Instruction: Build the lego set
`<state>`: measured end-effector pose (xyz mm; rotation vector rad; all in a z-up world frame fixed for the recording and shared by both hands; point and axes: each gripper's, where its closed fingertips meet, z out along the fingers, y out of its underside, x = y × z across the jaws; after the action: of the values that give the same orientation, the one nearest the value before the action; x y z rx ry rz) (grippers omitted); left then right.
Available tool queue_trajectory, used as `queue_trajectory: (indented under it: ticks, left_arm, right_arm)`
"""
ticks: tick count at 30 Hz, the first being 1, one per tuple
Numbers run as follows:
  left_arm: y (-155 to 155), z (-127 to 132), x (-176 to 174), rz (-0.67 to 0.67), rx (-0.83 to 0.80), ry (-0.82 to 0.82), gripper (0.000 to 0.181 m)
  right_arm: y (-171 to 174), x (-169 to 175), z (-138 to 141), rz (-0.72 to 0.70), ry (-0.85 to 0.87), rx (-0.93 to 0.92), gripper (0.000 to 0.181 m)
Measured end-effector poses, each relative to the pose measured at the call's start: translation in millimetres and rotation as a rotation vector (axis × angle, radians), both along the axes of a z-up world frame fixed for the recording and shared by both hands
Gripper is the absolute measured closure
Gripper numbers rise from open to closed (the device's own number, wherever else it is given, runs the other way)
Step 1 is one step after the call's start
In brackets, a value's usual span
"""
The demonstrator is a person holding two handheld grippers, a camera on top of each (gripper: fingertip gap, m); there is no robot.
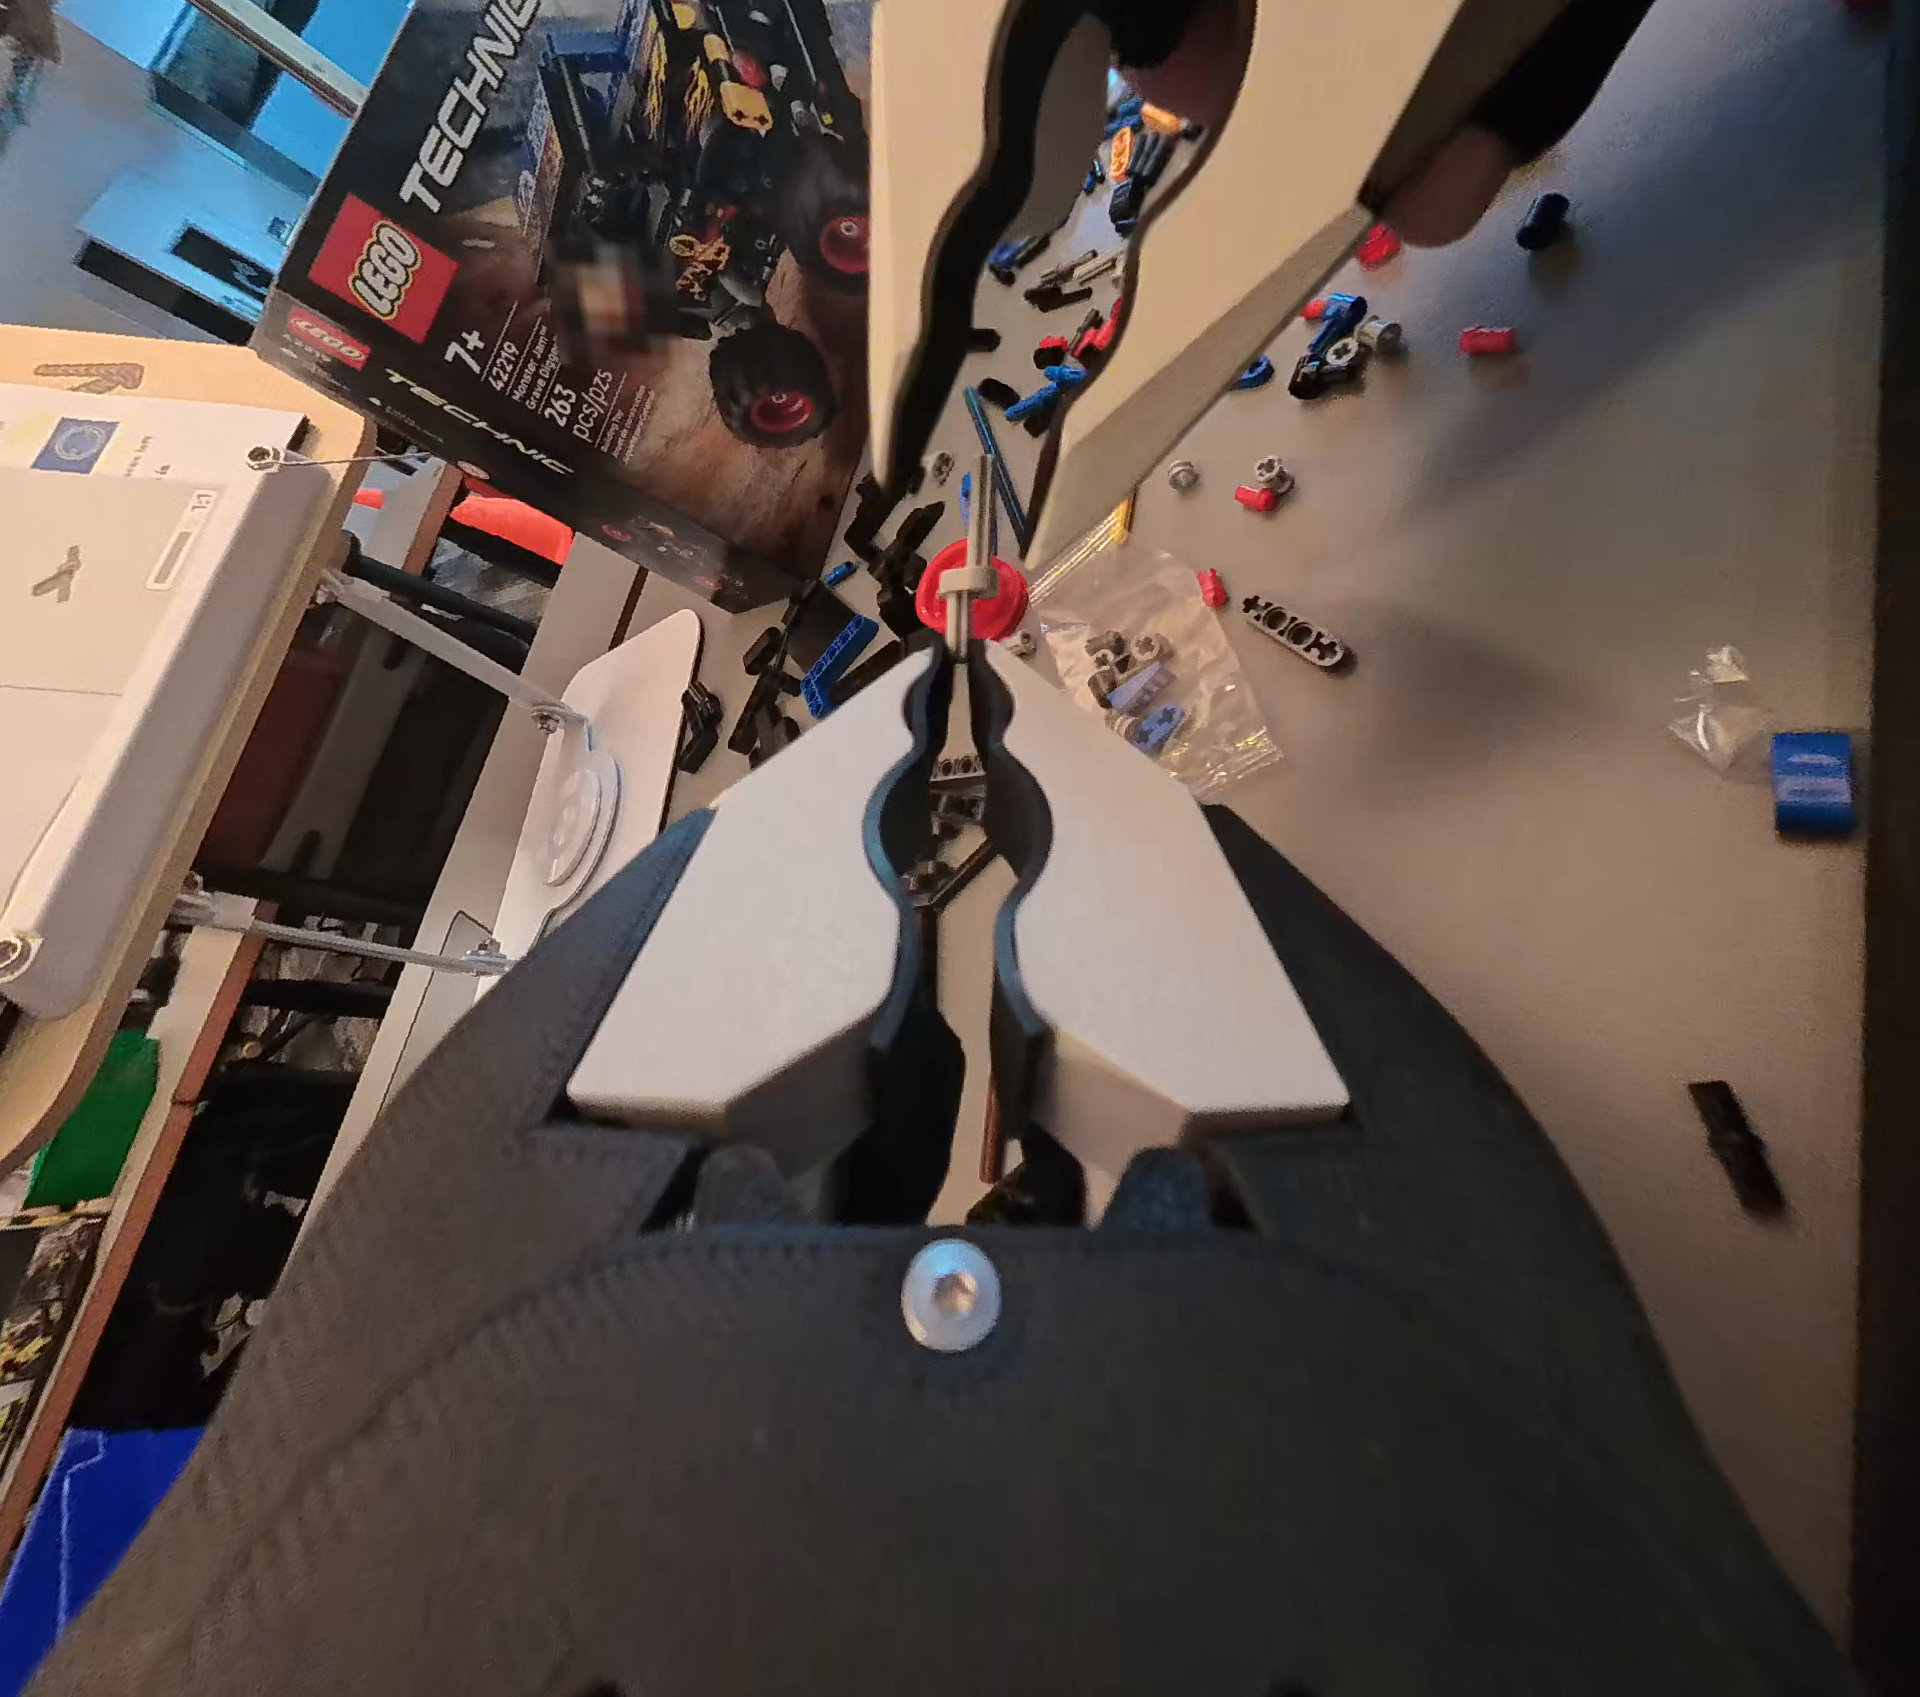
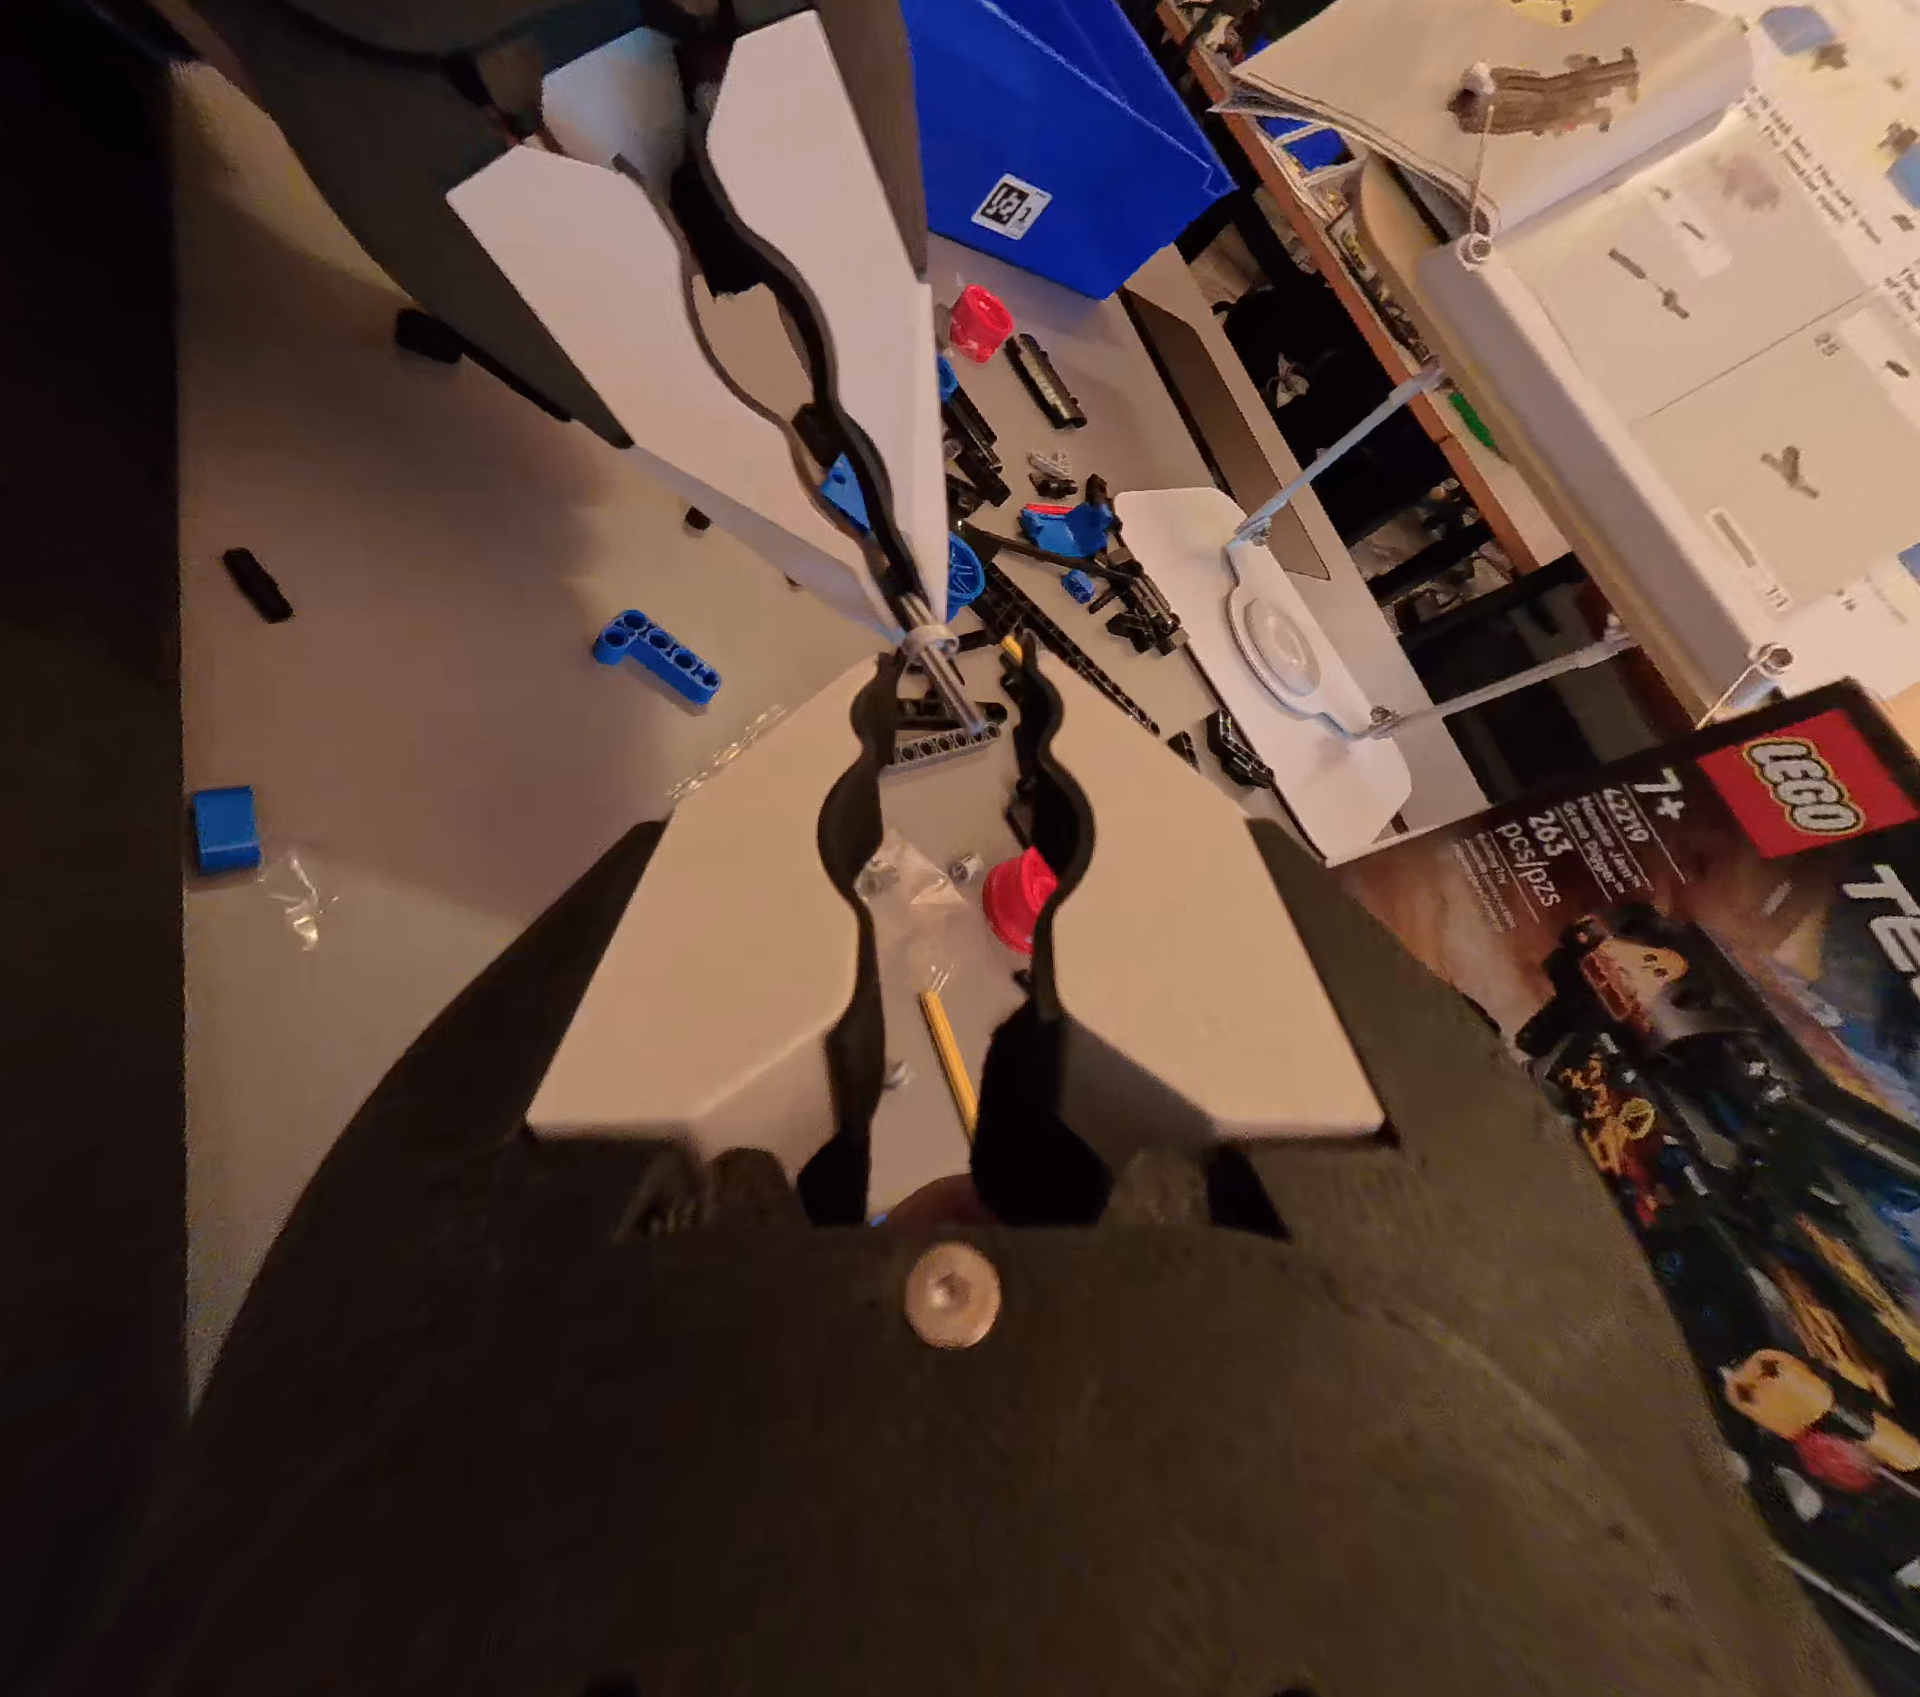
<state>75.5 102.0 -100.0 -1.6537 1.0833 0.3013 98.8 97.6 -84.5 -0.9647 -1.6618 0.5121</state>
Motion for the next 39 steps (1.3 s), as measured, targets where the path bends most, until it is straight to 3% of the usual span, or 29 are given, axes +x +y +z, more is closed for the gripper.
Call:
queue_trajectory:
  ticks: [4,15,20,28,31,39]
  left_arm:
    - [0,-2,2,-0.006,-0.009,-0.002,0.18]
    - [1,5,4,-0.015,0.003,-0.062,0.18]
    - [1,15,4,-0.03,-0.005,-0.192,0.18]
    - [1,27,10,-0.074,-0.008,-0.339,0.18]
    - [3,30,10,-0.075,-0.022,-0.395,0.179]
    - [6,21,15,-0.075,-0.037,-0.361,0.178]
  right_arm:
    - [2,-1,-11,-0.019,-0.053,0.044,0.174]
    - [1,1,-5,0.013,-0.007,-0.064,0.175]
    - [2,1,13,0.026,0.09,-0.238,0.156]
    - [0,2,29,0.082,0.17,-0.428,0.172]
    - [-3,1,33,0.088,0.186,-0.41,0.175]
    - [-11,-4,35,0.098,0.19,-0.327,0.178]
